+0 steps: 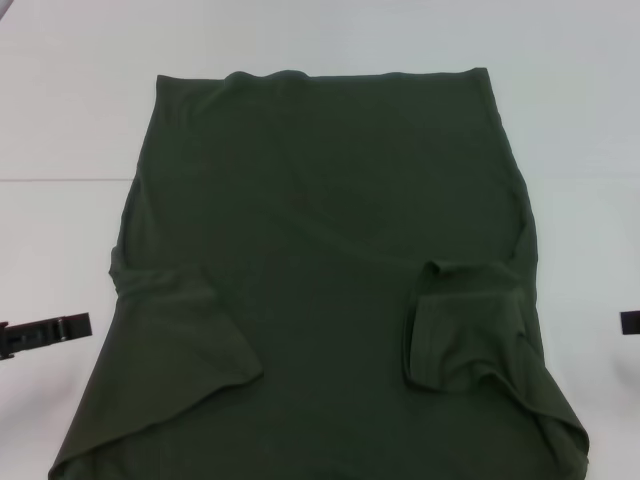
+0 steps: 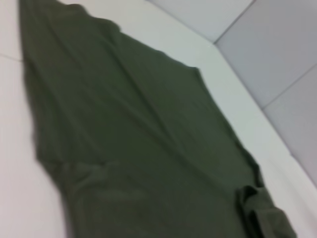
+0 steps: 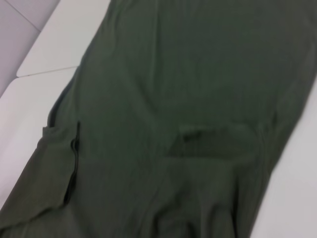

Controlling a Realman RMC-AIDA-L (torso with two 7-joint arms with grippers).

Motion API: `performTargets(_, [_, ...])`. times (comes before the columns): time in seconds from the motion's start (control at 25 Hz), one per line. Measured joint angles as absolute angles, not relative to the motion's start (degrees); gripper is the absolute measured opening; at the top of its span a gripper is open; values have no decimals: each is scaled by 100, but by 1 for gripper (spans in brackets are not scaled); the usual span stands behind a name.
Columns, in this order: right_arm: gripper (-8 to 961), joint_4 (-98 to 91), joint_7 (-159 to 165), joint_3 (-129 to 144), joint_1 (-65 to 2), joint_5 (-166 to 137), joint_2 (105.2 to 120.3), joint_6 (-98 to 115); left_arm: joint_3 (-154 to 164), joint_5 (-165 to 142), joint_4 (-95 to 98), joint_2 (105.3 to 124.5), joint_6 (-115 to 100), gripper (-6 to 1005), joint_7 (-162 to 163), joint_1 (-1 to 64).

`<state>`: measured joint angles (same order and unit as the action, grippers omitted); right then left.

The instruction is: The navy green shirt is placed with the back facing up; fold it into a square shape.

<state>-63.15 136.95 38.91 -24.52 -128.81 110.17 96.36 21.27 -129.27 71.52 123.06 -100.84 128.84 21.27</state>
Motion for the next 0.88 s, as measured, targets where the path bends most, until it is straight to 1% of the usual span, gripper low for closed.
performTargets(0.04, [949,-6322,13726,3859,-2447,-12882,10970,9746,2090,-13007,7219,12304,-10133,894,12945,2128])
performTargets(0.12, [948,-6315,13776,3816,-2454,-12893,10873,9922,2118,-13098,7276,12302,-10237,894,13051,2154])
performTargets(0.2, [947,-6271,13802,3807,-2488,-13037,10829,9992,2218,-13283,7295,12299,-10341,893,13178,2208])
performTargets(0.24, [947,-6251,13796,3812,-2504,-13144,10839,10000,2289,-13418,7315,12298,-10387,893,13233,2242])
performTargets(0.32, [946,-6240,13730,3830,-2524,-13366,10900,9999,2464,-13710,7414,12308,-10446,893,13365,2293])
performTargets(0.52, [944,-6175,13506,3860,-2592,-13761,11190,9949,3124,-14323,7880,12388,-10496,894,13596,2310])
performTargets(0.6, [945,-6174,13486,3846,-2646,-13886,11263,9936,3304,-14559,8004,12415,-10489,894,13616,2307])
performTargets(0.88, [944,-6184,13605,3800,-2749,-13975,11289,9952,3277,-15028,8054,12401,-10220,894,13547,2295])
